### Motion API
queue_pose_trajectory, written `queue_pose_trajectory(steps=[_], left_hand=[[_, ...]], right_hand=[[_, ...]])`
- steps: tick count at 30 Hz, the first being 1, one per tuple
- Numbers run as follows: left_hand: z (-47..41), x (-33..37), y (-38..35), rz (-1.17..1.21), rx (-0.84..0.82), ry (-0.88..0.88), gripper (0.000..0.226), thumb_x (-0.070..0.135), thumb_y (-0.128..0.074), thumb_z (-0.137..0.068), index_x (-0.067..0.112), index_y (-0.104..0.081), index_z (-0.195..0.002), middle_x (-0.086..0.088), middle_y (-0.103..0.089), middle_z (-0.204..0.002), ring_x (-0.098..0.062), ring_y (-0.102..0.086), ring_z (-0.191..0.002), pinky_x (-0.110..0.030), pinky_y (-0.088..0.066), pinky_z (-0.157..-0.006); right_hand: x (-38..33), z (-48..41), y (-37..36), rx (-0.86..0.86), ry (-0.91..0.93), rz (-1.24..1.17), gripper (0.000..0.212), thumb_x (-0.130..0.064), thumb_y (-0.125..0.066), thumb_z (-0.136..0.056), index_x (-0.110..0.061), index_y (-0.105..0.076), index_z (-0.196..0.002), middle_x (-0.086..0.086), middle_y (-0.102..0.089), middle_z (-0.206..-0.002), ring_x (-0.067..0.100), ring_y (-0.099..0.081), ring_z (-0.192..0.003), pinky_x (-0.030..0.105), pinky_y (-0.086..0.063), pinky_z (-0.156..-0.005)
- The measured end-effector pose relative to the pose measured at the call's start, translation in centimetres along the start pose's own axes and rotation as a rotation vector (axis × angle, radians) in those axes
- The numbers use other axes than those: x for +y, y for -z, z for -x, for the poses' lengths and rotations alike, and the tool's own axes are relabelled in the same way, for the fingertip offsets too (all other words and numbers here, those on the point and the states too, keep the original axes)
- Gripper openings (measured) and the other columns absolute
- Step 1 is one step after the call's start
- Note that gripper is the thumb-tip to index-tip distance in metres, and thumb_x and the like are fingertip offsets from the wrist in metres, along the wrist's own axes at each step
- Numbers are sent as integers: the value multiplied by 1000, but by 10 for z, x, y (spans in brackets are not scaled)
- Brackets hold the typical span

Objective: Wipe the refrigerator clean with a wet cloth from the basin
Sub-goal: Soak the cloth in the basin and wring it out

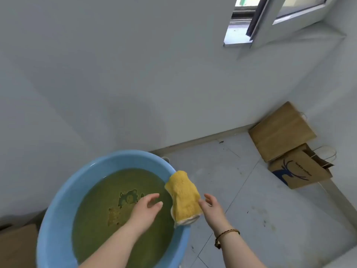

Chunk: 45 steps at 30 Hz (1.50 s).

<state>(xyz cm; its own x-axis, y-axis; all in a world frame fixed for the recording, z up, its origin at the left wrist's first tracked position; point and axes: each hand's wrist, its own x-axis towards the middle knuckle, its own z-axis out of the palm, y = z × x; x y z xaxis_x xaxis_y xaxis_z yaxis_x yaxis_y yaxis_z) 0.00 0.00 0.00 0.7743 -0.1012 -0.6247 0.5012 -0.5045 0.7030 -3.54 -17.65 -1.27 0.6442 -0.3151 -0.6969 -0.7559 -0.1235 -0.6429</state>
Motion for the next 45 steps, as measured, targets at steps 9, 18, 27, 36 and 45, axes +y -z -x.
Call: queue_pose_trajectory(steps=[9,18,27,36,45], left_hand=[[-68,12,-16,-101,-109,-56,53,22,-48,-93,20,-27,-141,0,-28,-148,-20,-26,-136,-33,-25,-108],[-90,-1,-24,-263,-191,-41,20,32,-61,-83,22,-50,-96,0,-46,-102,-21,-41,-111,-39,-37,-98],[-72,-19,40,71,-67,-56,22,15,-69,-76,18,-48,-78,5,-49,-76,-9,-46,-70,-19,-37,-60],[-87,-83,85,-175,251,72,64,23,-61,-84,16,-29,-139,-6,-37,-144,-25,-40,-128,-35,-37,-99],[-97,-126,62,-550,133,91,73,42,-44,-91,25,2,-145,-5,1,-155,-26,-4,-142,-39,-11,-113]], right_hand=[[10,-41,-20,-116,-220,-159,53,-37,-49,-92,-7,-39,-135,11,-48,-132,25,-48,-116,39,-40,-102],[-1,-33,-20,29,-55,-136,17,-14,-61,-86,-13,-53,-101,7,-55,-103,21,-51,-96,32,-42,-80],[-11,2,-71,226,345,68,27,-13,-62,-85,-27,-45,-70,-7,-46,-64,7,-43,-60,11,-37,-52],[2,-19,-160,156,168,580,42,-31,-51,-90,-20,-39,-130,0,-43,-132,17,-31,-127,30,-27,-106],[34,-49,-213,157,560,1118,53,-42,-56,-64,-25,-55,-114,7,-66,-116,33,-50,-113,43,-28,-94]])
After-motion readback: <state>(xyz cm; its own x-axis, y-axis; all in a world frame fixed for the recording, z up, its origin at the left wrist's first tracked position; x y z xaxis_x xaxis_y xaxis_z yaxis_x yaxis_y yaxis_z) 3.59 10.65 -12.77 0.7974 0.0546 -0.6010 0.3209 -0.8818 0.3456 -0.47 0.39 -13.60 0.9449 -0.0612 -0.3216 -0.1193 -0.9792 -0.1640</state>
